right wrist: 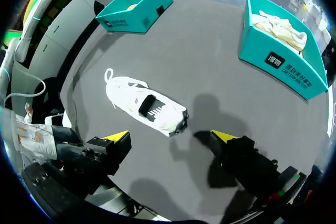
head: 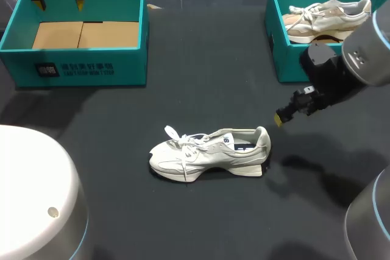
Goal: Take the shoe out of the shoebox, open the shoe tongue, remove and reinsert the insole, then place the shoe into the shoebox
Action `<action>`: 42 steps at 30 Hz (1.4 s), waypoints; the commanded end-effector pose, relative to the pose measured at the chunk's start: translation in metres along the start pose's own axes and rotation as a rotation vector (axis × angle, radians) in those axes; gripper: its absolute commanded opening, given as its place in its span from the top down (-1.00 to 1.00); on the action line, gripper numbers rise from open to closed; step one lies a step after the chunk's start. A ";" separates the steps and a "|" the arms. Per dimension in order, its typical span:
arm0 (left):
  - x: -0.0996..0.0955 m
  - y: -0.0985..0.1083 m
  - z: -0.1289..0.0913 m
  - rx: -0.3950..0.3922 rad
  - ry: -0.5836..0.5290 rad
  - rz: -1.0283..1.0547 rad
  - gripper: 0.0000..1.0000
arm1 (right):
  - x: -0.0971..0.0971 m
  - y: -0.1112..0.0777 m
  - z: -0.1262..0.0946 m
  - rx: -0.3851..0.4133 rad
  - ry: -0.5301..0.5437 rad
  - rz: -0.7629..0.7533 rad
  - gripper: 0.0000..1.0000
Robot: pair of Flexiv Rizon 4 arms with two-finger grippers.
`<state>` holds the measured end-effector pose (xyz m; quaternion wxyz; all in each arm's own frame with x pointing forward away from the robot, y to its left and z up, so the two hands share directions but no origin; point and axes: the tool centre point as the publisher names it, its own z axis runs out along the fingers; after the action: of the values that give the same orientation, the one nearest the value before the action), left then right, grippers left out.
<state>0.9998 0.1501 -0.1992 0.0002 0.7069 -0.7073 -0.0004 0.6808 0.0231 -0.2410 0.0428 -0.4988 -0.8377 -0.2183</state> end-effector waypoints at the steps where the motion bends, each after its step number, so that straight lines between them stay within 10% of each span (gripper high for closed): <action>1: 0.000 0.000 0.000 0.000 0.000 0.000 -1.00 | -0.006 -0.011 0.001 -0.172 0.860 -0.184 -1.00; 35: 0.000 0.000 0.000 0.000 0.000 0.000 -1.00 | -0.032 0.003 0.000 -0.198 0.859 -0.579 -1.00; 42: 0.000 0.000 0.000 0.000 0.000 0.000 -1.00 | -0.048 -0.019 -0.001 -0.351 0.808 -0.620 -1.00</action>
<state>0.9998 0.1501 -0.1992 0.0002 0.7069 -0.7073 -0.0004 0.7051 -0.0149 -0.2545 0.2340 -0.0916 -0.8194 -0.5151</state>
